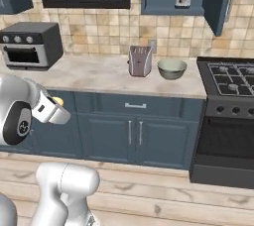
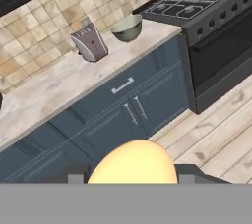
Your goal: Pick the egg and butter from the fridge and place them by the bowl for mixing.
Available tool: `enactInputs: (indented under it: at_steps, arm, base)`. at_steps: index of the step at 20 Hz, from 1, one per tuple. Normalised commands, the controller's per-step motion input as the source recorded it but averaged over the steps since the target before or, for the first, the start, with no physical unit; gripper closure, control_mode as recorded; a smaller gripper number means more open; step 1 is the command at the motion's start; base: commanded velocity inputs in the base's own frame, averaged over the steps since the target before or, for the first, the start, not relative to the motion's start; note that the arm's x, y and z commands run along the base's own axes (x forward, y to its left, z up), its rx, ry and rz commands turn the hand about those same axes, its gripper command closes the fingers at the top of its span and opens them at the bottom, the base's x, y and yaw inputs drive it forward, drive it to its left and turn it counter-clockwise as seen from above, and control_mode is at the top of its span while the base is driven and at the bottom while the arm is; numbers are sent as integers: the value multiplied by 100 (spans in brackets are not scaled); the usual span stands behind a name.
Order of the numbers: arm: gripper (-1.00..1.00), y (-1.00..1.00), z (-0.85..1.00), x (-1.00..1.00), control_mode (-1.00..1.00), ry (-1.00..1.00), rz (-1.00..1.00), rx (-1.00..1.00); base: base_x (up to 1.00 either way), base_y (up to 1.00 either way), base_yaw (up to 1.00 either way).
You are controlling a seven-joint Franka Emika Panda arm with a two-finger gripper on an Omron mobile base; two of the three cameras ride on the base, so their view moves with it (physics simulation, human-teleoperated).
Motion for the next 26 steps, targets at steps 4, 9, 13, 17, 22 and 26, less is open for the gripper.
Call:
enactInputs:
  at_steps: [4, 9, 13, 17, 22, 26]
  arm:
    - [100, 0, 0, 0, 100, 0, 0, 0]
    - [100, 0, 0, 0, 100, 0, 0, 0]
    - [100, 0, 0, 0, 100, 0, 0, 0]
    - [100, 0, 0, 0, 100, 0, 0, 0]
    - [100, 0, 0, 0, 100, 0, 0, 0]
    - [100, -4, -12, 0, -100, 13, 2, 4]
  base:
    - [100, -55, 0]
    - [100, -56, 1]
    - [100, -36, 1]
    - [97, -1, 1]
    - [28, 0, 0]
    - [1, 0, 0]
